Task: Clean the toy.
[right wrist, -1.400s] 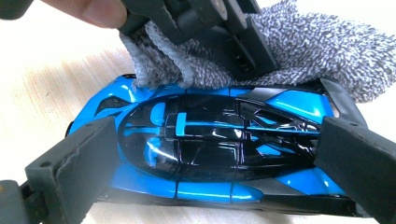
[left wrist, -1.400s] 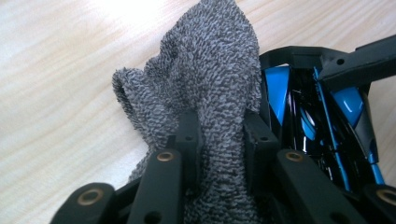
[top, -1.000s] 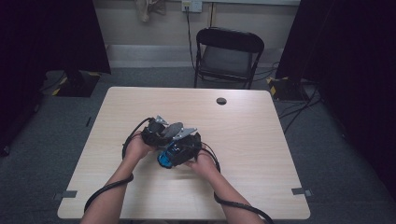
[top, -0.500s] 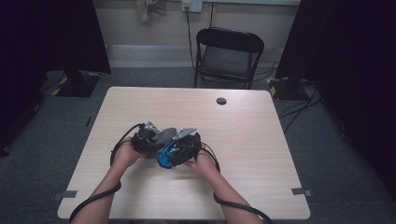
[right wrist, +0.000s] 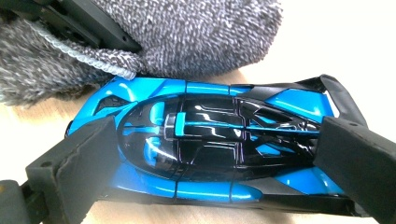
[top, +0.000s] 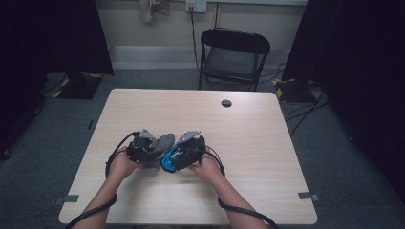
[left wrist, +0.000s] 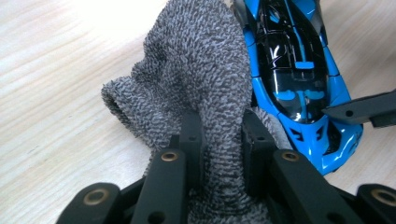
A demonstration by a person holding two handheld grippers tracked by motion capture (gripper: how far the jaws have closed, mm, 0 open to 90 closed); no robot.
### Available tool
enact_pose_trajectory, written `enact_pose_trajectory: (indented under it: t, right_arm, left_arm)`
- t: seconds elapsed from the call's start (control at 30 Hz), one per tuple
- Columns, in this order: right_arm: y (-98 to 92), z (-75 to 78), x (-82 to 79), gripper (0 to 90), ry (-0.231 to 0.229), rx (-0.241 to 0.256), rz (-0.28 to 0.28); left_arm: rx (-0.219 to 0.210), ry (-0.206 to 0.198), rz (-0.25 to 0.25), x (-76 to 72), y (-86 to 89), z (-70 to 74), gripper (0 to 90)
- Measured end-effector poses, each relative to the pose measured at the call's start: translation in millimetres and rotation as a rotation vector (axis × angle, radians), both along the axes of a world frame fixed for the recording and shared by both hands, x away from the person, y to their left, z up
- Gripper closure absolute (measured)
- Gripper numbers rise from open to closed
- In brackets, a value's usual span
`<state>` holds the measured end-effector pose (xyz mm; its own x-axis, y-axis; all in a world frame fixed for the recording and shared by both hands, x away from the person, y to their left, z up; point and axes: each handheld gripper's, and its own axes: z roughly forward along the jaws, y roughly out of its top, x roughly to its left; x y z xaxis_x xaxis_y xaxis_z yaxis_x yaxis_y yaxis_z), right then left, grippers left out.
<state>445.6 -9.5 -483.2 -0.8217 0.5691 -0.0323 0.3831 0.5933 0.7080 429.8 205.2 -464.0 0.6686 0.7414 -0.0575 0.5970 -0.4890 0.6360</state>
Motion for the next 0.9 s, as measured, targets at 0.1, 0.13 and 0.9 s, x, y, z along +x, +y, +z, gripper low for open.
enact_pose_trajectory:
  t: [0.1,0.13,0.9]
  right_arm:
    - [0.2,0.0,-0.1,0.0,0.0,0.0,-0.001]
    - [0.2,0.1,-0.1,0.0,0.001,-0.001,-0.002]
    - [0.2,0.2,0.4,0.0,0.002,-0.002,-0.004]
  left_arm:
    - [0.018,-0.004,0.001,-2.3,2.6,1.0,74.0]
    - [0.024,0.0,0.004,-3.5,5.1,2.1,73.9]
    - [0.076,-0.013,-0.004,-14.0,-1.2,-1.3,71.5]
